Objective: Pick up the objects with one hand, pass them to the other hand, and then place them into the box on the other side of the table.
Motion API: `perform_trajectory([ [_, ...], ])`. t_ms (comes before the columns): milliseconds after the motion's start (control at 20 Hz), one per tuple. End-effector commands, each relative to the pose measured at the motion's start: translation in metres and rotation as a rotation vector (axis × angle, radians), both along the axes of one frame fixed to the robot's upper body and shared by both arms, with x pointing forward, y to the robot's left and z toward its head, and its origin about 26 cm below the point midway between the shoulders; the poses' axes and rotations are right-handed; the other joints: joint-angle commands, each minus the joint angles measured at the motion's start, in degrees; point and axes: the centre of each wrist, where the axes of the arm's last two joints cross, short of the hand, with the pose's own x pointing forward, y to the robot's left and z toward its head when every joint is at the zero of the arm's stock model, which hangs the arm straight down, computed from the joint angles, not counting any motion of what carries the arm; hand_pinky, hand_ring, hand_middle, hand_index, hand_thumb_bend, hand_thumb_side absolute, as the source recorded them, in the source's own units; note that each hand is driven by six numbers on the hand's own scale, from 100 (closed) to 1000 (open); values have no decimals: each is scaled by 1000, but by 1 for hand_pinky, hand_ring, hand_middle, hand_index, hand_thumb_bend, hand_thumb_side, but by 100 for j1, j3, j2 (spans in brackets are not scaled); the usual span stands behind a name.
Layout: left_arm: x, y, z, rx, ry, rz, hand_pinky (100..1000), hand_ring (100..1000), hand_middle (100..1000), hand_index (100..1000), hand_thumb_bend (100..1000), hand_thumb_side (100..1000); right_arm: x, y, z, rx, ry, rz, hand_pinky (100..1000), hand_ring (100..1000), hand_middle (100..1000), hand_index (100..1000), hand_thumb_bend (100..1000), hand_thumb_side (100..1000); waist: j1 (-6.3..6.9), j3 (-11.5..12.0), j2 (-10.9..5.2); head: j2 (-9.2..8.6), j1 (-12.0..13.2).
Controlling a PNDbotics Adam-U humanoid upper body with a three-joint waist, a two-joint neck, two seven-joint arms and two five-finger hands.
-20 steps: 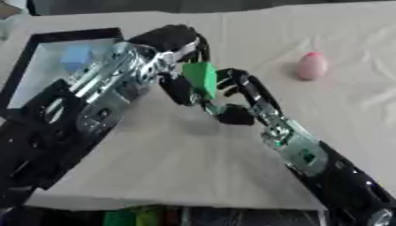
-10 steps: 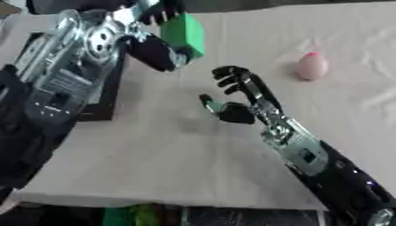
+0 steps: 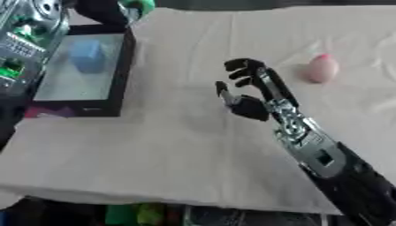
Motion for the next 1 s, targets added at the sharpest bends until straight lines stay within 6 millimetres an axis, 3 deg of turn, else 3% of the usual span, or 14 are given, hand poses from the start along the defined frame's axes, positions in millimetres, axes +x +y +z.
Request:
perform_trajectory([
  [50,13,33,4,10,-5,124,696,625,431,445,121,100,-2,-3,19,18,-52,13,672,707,688,743,266,147,-17,-27,-76,-9,196],
  [400,47,81,-33,-9,74,306,708,634,438,458,165,100,-10,-3,35,67,-86,35,668,694,659,733,271,124,-100,-92,-41,-102,477],
  [700,62,106,-63,-11,145,386,723,641,472,512,223,100,-15,-2,46,95,-113,46,667,691,657,731,270,117,-137,-122,-13,-196,564],
  [900,67,115,-78,-14,175,422,757,687,547,629,300,100,-17,-1,49,108,-120,48,667,689,655,730,265,117,-160,-143,3,-254,566],
  [1000,69,119,-84,-15,191,438,805,751,639,758,387,235,-17,-1,50,111,-122,49,667,689,654,730,263,118,-164,-147,9,-269,559],
])
